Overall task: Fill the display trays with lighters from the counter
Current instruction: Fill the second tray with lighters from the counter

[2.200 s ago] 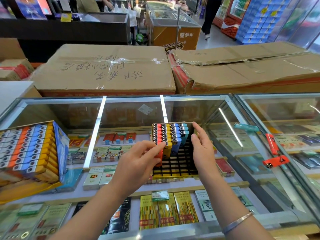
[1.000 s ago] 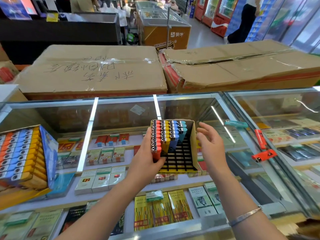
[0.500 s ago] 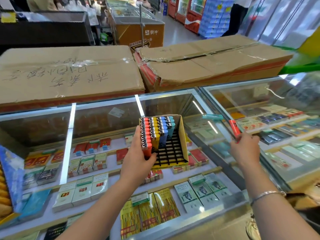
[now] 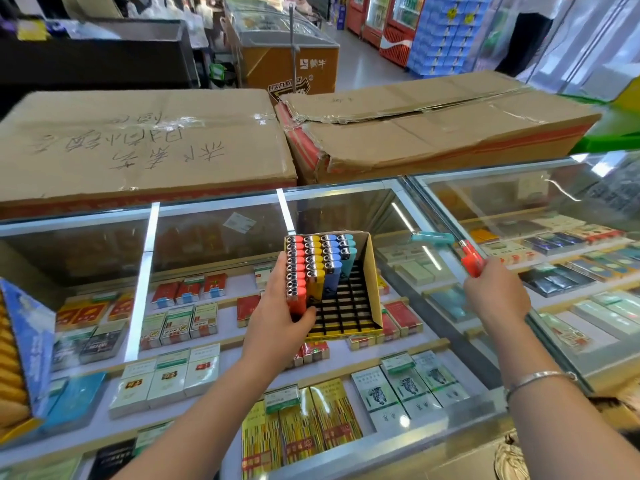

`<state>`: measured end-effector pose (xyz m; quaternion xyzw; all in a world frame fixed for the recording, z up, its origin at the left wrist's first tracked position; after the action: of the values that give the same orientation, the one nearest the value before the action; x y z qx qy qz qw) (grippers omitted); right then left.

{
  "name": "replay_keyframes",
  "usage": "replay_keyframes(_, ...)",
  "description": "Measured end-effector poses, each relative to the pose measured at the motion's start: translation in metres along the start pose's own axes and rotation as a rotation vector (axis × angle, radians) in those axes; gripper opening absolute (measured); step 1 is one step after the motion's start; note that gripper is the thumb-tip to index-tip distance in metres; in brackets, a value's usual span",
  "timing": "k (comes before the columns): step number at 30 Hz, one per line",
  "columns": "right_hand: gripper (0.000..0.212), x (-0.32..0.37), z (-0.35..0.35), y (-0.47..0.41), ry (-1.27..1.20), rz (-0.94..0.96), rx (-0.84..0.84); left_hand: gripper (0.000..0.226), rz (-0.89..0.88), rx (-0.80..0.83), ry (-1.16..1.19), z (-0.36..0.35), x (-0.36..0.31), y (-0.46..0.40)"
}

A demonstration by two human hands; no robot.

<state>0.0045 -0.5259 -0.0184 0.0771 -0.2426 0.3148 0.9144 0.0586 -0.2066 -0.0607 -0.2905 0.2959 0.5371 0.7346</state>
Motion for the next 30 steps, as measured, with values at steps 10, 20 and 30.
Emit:
replay_keyframes(10,0.02,0.018,-0.005,-0.035,-0.004,0.133,0.102,0.098,0.006,0.006,0.007,0.0,0.001,0.0)
replay_keyframes(20,0.043,0.023,-0.028,-0.028,0.264,0.151,0.104,0.098,0.01,0.009,0.002,-0.001,0.005,-0.001)
replay_keyframes(30,0.016,0.051,-0.027,-0.029,-0.048,0.23,0.087,0.099,-0.001,0.018,-0.013,-0.001,0.005,0.0)
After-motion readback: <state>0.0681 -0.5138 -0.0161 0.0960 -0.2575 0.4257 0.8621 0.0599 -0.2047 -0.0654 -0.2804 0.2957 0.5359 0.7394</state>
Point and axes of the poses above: each hand's wrist, its own y-axis away from the middle knuckle, its own z-axis out of the back of the hand, x = y × z, the point moved 4 cm from there along -y, towards the middle knuckle, and after that the axes turned 12 degrees about -y, right-handed, at the moved point
